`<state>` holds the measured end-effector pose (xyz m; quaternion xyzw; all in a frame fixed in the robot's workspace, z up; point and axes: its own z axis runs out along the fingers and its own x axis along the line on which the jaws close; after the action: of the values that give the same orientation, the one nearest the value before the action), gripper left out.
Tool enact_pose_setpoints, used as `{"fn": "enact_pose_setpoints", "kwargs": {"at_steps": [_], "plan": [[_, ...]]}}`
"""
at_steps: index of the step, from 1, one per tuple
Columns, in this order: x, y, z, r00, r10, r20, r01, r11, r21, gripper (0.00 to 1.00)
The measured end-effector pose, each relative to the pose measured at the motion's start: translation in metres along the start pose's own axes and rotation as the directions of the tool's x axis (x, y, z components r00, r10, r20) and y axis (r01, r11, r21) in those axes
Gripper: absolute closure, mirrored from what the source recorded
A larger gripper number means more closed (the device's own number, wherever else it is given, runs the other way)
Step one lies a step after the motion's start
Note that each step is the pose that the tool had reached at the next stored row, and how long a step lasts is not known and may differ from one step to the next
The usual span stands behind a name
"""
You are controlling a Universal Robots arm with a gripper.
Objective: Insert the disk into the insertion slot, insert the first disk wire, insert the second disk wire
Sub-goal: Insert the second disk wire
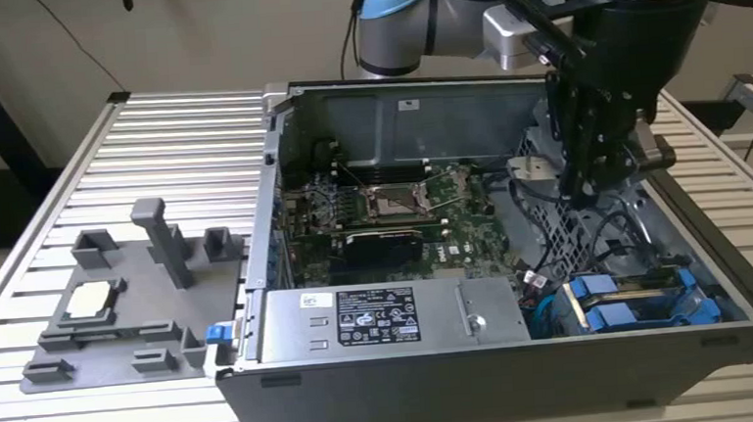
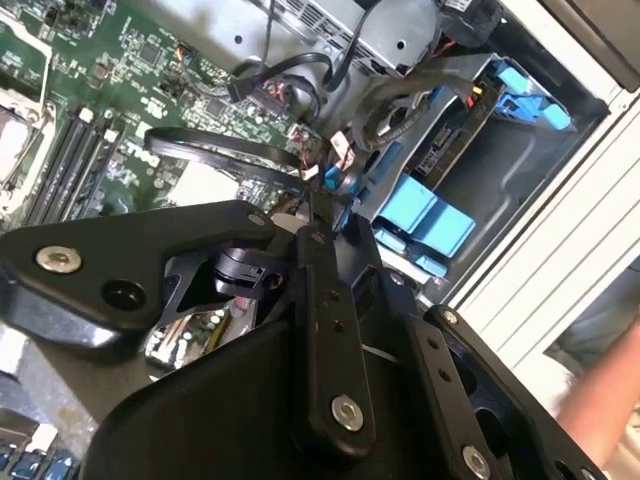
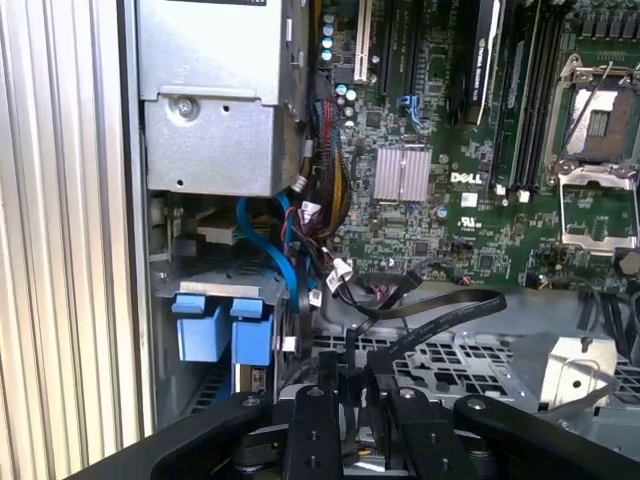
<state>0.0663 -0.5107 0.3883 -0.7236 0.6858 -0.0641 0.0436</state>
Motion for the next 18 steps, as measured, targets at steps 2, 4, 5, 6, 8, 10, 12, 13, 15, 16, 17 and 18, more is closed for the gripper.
{"fn": "enact_pose_setpoints", "kwargs": {"at_steps": [2, 4, 5, 6, 8, 10, 12, 13, 15, 16, 17, 18], "plan": [[0.0, 0.0001, 0.0, 1.0, -0.001, -0.0047, 0.001, 1.0, -0.0002, 0.76], [0.0, 0.0001, 0.0, 0.9999, -0.002, -0.0106, 0.002, 1.0, -0.0005, 0.76], [0.0, 0.0001, -0.0001, 0.9999, -0.002, -0.0148, 0.002, 1.0, -0.0008, 0.83], [0.0, 0.0001, 0.0, 0.9998, -0.003, -0.0174, 0.003, 1.0, -0.001, 0.83], [0.0001, 0.0001, 0.0, 0.9998, -0.003, -0.0177, 0.003, 1.0, -0.0009, 0.83], [0.0003, 0.0002, 0.0003, 0.9998, -0.003, -0.0177, 0.003, 1.0, -0.0009, 0.83], [0.0006, 0.0003, 0.0007, 0.9998, -0.002, -0.0179, 0.002, 1.0, -0.0009, 0.84], [0.0007, 0.0003, 0.0008, 0.9998, -0.003, -0.0182, 0.003, 1.0, -0.001, 0.84], [0.0008, 0.0003, 0.0009, 0.9998, -0.003, -0.0181, 0.003, 1.0, -0.0009, 0.84], [0.0009, 0.0003, 0.001, 0.9998, -0.003, -0.018, 0.003, 1.0, -0.0009, 0.84], [0.001, 0.0003, 0.001, 0.9998, -0.003, -0.018, 0.003, 1.0, -0.0009, 0.84], [0.001, 0.0003, 0.0009, 0.9998, -0.003, -0.0181, 0.003, 1.0, -0.0009, 0.84]]}}
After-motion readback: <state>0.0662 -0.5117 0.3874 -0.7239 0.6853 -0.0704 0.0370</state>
